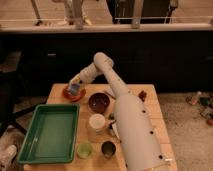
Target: Place sponge in red bowl
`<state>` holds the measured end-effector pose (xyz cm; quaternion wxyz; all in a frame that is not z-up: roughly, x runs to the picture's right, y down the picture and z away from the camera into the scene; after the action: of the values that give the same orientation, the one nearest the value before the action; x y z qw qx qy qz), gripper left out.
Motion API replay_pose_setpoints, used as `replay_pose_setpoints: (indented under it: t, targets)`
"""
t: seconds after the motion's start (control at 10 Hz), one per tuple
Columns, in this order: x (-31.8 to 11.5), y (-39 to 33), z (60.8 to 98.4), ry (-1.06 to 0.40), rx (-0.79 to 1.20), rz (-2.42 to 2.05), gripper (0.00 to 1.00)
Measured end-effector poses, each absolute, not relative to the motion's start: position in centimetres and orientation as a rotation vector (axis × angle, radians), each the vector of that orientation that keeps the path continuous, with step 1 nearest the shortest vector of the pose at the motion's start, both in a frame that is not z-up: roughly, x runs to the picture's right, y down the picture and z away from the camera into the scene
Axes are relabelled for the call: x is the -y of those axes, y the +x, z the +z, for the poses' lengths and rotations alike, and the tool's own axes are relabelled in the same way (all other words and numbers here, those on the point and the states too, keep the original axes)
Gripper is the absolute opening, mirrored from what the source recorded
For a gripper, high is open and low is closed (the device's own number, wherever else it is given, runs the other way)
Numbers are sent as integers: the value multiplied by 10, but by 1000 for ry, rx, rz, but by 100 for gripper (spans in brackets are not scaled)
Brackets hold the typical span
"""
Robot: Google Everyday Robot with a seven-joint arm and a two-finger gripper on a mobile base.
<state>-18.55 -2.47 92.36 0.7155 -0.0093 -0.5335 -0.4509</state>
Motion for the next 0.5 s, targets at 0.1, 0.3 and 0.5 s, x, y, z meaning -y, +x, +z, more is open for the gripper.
replay_pose_setpoints:
  t: [0.1, 0.3, 0.5]
  targets:
    - [25, -184, 924, -21, 1180, -998, 27]
    - [24, -185, 924, -22, 1180, -999, 45]
    - [24, -184, 924, -22, 1179, -998, 65]
